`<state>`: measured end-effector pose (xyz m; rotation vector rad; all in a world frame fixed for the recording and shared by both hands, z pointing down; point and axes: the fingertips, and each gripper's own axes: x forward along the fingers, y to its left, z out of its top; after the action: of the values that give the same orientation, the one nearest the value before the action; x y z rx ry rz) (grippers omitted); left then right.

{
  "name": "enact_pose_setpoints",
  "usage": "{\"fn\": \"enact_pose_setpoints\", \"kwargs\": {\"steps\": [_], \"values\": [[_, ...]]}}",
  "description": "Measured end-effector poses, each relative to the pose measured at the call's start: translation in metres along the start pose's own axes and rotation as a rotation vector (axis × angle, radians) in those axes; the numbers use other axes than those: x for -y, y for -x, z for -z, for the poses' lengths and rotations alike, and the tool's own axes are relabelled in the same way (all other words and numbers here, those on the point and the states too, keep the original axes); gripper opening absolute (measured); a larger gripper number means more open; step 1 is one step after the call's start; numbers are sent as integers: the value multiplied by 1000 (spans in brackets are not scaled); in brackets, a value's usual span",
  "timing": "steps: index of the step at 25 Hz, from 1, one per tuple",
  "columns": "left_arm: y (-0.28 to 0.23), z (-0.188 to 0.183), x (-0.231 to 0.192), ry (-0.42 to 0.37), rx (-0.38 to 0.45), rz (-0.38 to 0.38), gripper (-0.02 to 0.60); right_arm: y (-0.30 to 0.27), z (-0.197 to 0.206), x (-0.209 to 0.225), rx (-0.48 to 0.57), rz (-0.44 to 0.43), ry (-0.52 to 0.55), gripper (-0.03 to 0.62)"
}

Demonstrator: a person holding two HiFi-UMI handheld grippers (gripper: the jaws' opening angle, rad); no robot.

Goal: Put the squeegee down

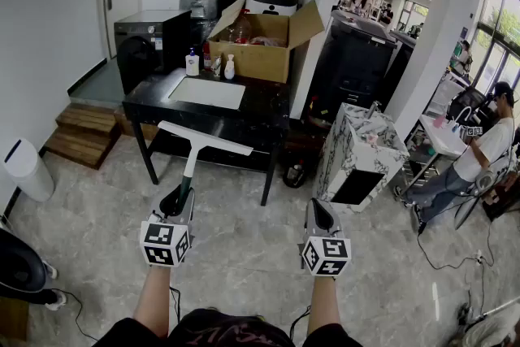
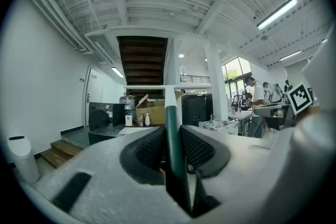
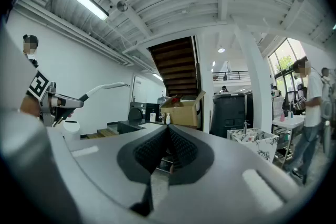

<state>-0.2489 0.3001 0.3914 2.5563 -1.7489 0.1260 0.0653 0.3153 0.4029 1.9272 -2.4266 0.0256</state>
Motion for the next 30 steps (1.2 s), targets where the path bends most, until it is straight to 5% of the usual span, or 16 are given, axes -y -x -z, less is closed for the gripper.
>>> {"fn": "enact_pose_setpoints", "kwargs": {"steps": [30], "values": [[-1, 15, -43, 33, 3, 49, 101, -16, 5, -47, 8, 30, 17, 2]]}}
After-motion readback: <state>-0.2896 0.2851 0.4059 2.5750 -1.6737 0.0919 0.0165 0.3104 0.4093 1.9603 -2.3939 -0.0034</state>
